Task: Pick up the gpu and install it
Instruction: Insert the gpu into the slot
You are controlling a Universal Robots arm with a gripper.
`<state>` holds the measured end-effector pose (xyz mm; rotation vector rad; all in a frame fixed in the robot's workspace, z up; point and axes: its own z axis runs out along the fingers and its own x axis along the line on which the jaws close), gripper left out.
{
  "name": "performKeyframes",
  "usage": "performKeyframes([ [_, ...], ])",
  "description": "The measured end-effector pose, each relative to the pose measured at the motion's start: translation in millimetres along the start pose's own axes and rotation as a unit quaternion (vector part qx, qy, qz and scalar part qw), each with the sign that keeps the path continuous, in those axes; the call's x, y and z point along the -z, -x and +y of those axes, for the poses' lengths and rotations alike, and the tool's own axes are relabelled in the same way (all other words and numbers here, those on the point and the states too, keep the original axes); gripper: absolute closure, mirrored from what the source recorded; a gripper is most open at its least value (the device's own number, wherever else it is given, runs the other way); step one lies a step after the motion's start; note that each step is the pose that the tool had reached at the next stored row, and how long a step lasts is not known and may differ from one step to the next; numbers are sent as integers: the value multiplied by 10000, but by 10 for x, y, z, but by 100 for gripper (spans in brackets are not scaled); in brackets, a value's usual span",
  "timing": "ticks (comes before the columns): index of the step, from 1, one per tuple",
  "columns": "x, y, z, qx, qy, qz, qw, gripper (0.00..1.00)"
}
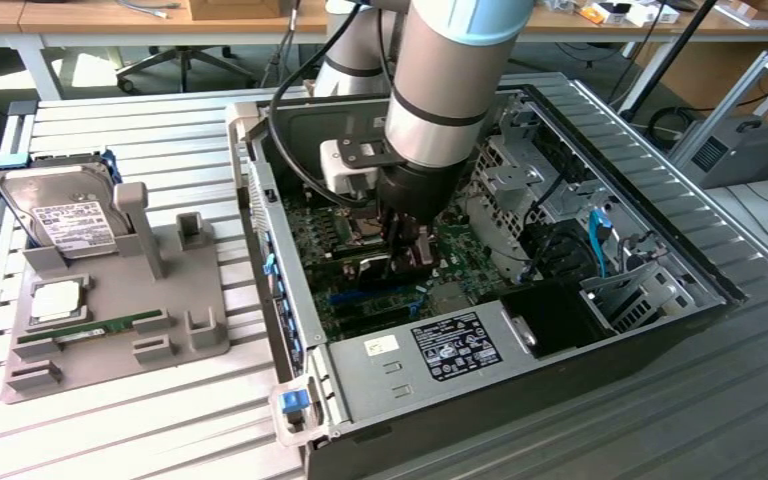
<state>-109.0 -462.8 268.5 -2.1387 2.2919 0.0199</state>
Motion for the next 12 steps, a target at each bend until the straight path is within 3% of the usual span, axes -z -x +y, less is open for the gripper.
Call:
performKeyframes([
  [4,0,0,-9,-1,38,3,10000,73],
  [12,-1,1,-11,14,40,4,10000,73],
])
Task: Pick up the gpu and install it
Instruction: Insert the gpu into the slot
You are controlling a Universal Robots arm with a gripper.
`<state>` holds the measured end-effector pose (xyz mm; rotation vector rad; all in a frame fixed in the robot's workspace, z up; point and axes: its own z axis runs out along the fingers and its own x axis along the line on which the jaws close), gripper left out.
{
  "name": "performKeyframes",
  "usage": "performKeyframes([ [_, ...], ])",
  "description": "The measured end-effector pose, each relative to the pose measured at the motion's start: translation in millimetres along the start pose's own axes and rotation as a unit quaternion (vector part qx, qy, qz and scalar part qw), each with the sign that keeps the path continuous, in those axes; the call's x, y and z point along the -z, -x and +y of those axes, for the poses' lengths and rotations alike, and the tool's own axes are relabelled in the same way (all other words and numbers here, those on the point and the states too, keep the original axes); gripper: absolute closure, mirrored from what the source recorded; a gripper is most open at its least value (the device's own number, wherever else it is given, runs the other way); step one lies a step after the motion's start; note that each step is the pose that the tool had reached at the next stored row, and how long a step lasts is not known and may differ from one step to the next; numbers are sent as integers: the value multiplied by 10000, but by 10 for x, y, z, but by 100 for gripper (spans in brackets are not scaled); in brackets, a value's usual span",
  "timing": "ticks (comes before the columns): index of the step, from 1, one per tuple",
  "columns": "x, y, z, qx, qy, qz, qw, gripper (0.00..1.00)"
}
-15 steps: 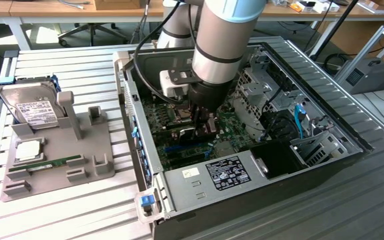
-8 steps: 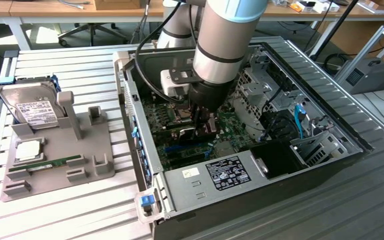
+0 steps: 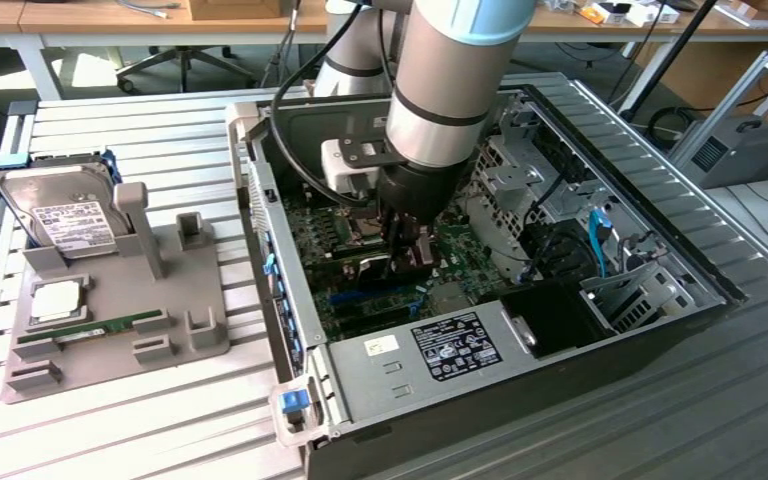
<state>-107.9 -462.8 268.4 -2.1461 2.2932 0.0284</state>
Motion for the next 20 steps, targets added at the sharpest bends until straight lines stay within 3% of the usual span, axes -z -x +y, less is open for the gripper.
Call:
performKeyframes([
  [20,-5,13,1,190,1,14,9998,73],
])
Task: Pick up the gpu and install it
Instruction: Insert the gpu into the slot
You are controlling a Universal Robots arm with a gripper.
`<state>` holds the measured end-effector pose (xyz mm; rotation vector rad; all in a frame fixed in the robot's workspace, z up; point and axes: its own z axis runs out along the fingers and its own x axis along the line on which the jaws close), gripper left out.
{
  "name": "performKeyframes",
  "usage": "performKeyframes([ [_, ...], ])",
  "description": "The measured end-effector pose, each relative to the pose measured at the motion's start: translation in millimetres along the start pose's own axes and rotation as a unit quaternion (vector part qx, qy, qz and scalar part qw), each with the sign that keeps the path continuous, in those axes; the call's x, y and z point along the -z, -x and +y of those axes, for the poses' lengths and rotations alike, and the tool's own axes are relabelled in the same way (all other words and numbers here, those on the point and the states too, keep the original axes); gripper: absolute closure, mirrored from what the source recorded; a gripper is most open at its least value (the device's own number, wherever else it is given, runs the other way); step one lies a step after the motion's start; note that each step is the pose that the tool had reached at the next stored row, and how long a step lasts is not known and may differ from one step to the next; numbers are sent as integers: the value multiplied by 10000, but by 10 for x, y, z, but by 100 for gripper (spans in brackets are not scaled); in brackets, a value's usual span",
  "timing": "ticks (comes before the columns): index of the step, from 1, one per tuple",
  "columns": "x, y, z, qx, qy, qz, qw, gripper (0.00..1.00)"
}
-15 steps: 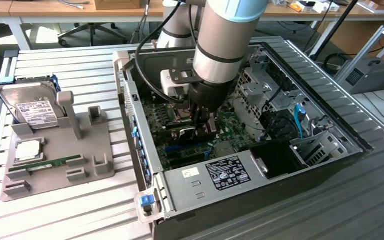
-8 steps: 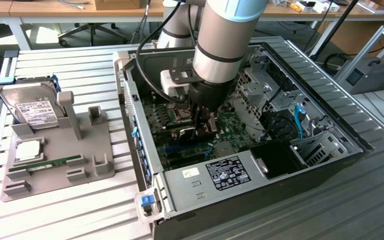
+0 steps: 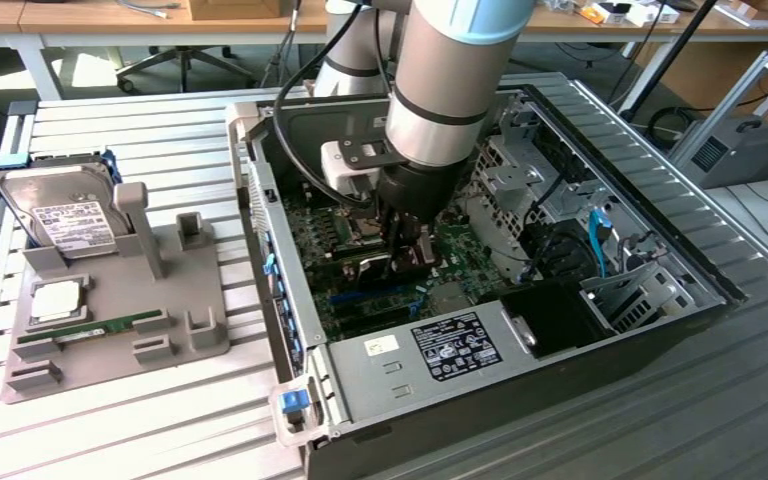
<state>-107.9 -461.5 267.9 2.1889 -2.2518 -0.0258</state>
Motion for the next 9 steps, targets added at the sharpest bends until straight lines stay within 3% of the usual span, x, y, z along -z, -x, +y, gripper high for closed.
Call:
performKeyframes([
  [9,-8,6,0,20,-1,-2,10000,73],
])
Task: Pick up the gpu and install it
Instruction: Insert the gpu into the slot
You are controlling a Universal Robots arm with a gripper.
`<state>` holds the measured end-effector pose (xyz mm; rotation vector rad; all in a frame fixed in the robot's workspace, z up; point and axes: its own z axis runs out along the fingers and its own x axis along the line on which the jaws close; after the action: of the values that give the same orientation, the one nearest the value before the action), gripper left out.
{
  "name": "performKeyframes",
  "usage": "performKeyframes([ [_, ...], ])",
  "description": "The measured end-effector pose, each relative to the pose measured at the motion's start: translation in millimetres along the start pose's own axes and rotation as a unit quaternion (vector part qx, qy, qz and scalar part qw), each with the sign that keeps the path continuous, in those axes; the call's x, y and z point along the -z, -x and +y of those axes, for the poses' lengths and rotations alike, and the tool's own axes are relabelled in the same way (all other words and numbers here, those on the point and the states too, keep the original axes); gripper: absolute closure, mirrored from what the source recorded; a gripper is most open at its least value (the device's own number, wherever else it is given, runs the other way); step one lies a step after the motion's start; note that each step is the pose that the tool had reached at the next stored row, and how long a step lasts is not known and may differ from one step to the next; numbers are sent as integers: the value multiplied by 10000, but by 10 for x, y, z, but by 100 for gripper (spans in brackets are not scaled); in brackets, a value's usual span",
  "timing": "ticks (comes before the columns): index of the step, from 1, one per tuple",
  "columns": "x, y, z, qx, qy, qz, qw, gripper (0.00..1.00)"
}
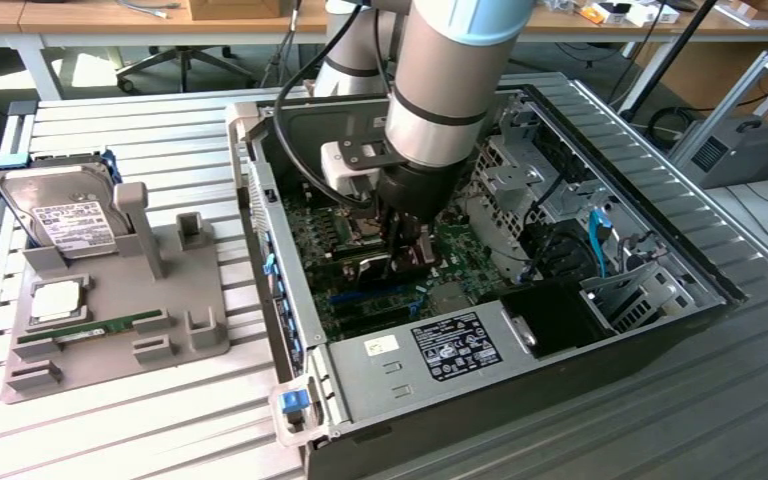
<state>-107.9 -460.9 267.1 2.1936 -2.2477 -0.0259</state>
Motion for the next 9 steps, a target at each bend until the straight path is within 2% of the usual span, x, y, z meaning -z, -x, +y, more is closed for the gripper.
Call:
performKeyframes([
  [9,-4,17,0,57,2,2,10000,73],
])
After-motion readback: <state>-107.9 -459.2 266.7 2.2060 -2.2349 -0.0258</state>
